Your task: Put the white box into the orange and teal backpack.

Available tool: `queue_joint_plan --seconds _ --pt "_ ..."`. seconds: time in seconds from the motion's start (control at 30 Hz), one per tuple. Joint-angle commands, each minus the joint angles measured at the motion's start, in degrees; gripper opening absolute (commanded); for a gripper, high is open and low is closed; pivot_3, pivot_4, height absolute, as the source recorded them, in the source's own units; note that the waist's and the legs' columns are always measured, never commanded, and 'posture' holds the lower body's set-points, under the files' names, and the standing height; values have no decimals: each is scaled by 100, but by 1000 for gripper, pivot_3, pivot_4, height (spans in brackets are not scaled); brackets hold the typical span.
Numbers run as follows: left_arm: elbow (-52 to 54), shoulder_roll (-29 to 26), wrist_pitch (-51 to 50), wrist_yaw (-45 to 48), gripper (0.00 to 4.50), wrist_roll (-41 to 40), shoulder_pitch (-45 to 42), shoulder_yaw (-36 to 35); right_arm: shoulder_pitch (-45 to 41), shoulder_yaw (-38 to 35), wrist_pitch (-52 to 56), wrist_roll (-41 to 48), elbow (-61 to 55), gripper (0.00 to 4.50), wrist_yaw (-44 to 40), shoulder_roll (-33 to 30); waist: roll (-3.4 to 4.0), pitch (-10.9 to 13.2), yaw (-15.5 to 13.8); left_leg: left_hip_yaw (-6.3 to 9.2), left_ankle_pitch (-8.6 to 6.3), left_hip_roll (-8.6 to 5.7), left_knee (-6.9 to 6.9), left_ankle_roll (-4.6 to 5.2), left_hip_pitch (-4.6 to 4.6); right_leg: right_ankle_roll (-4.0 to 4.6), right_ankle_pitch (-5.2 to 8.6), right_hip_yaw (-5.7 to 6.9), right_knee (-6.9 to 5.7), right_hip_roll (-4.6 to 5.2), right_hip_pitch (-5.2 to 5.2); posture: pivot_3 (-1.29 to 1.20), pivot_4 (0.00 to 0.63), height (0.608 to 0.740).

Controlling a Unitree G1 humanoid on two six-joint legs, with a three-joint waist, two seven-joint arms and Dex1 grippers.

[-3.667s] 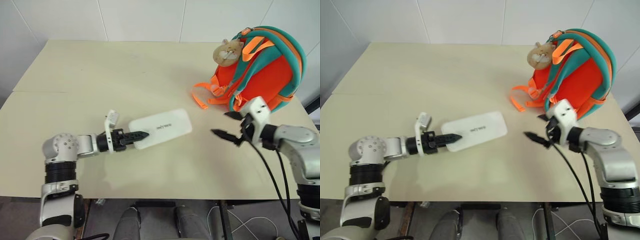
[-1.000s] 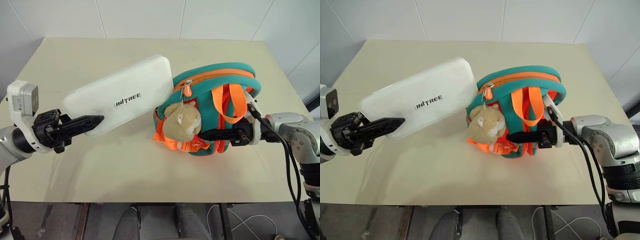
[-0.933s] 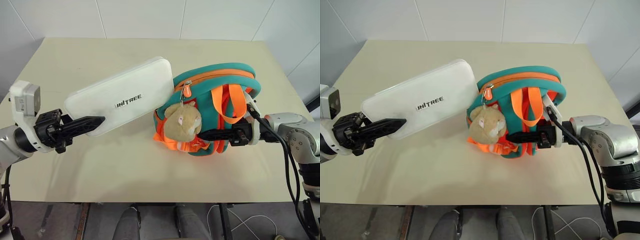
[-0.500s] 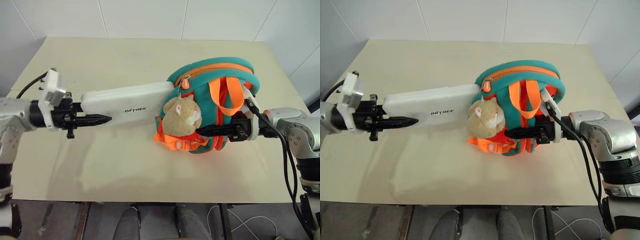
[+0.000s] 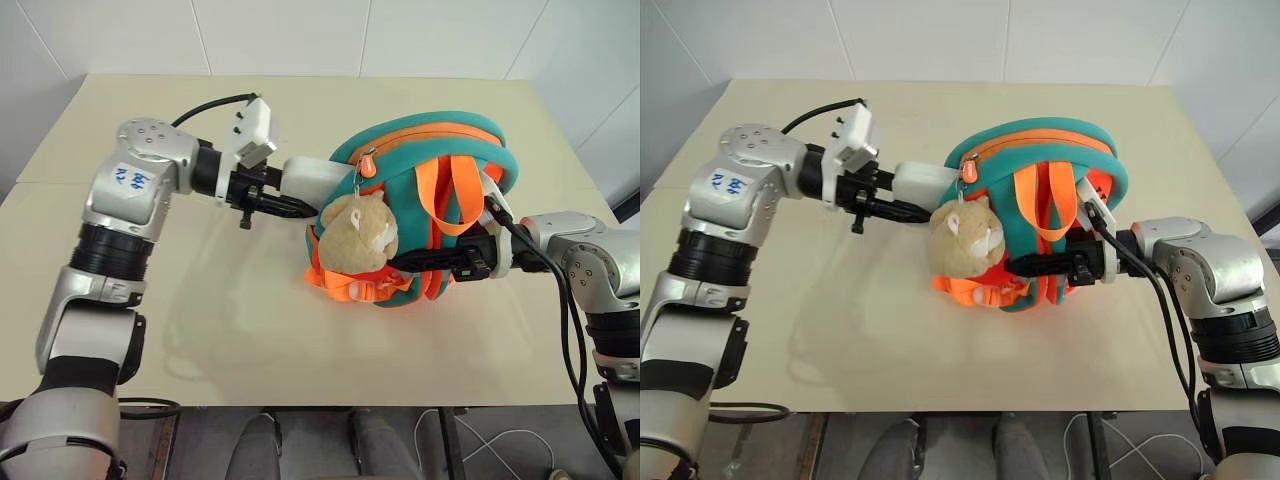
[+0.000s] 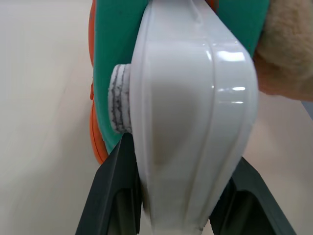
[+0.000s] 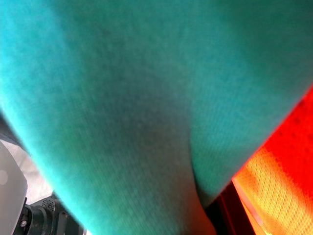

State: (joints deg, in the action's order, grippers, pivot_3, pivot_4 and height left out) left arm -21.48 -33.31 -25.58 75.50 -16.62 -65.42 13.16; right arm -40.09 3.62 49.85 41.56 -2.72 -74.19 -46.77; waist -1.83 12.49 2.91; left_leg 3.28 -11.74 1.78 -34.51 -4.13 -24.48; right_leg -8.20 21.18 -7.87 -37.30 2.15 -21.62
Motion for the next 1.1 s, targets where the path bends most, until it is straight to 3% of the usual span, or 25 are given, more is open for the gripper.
queue_joint_plan --seconds 0.03,0.23,0.53,0.6,0.9,1.1 --pt "-24 482 107 -70 1266 103 -258 134 -12 -123 -73 1 -193 16 62 55 0 0 -11 1 -2 0 -14 3 -4 -1 1 0 -6 0 1 0 150 740" --pt "240 897 -252 -215 1266 161 -168 133 147 -220 -43 69 -353 16 194 88 0 0 -17 8 -3 -3 -51 6 -10 -4 1 0 -38 -2 1 0 150 740" --pt "565 438 -195 22 4086 -14 137 -310 220 -259 -67 51 -356 0 291 124 1 1 30 11 -3 0 -52 5 -8 -4 1 0 -44 -6 1 0 150 740" --pt "556 298 -118 124 4454 -69 193 -422 211 -247 -83 29 -331 0 287 137 2 1 28 11 -3 0 -52 5 -8 -4 1 0 -45 -6 1 0 150 740" --pt "129 -506 490 451 4454 -44 332 -830 198 -201 -170 -59 -246 0 271 159 2 1 27 13 -2 -1 -57 4 -7 -4 1 1 -49 -6 2 0 150 740" --pt "811 -715 272 687 4454 -445 644 -1094 231 -213 -171 -72 -259 0 286 132 2 1 23 13 -3 -1 -57 5 -7 -4 1 2 -50 -5 2 0 150 740"
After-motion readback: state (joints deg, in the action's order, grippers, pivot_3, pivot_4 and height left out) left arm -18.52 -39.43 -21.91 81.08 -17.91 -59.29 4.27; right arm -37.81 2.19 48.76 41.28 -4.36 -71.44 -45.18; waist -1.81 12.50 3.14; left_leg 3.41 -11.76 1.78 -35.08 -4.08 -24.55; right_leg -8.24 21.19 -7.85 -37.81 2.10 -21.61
